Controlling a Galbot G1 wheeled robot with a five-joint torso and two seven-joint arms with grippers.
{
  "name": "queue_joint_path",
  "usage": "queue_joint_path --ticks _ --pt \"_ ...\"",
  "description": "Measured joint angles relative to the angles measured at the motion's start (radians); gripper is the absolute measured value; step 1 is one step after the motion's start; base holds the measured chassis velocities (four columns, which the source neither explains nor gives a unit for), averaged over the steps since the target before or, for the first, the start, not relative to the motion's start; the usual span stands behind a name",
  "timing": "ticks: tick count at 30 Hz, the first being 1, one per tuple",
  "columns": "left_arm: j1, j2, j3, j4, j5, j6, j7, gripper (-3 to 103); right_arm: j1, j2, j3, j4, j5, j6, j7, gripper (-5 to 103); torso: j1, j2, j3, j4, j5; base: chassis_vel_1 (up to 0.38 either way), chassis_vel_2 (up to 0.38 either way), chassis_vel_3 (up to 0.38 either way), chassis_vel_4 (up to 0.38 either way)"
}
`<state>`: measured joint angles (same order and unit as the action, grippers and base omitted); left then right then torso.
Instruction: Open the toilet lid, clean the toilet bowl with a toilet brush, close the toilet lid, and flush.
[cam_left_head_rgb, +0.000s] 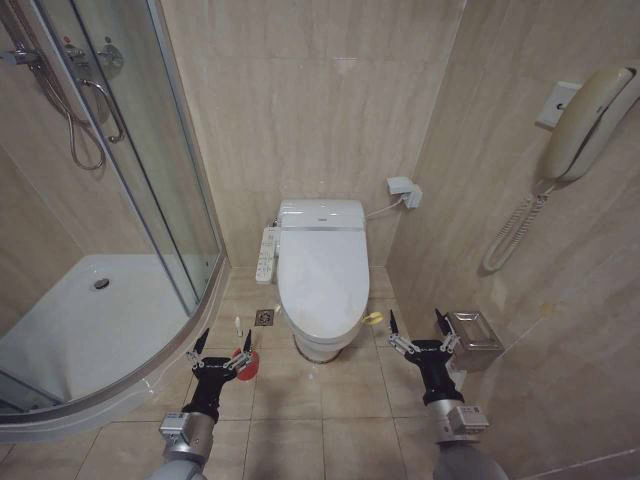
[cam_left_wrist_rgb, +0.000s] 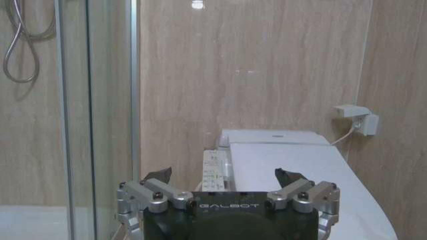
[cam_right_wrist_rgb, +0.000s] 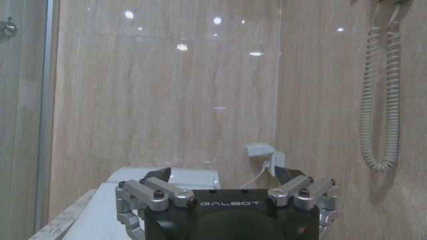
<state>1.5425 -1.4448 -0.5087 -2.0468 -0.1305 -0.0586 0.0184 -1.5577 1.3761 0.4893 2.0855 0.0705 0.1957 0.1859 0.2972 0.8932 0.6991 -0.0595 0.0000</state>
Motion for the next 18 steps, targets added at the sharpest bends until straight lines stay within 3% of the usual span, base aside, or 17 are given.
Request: queue_joint_path --ticks 18 --pt "0.000 0.000 0.000 0.000 0.000 0.002 0.001 100 0.000 0.000 0.000 0.000 0.000 0.000 0.000 100 0.000 0.000 0.000 0.0000 0.0000 0.000 0.000 0.000 0.000"
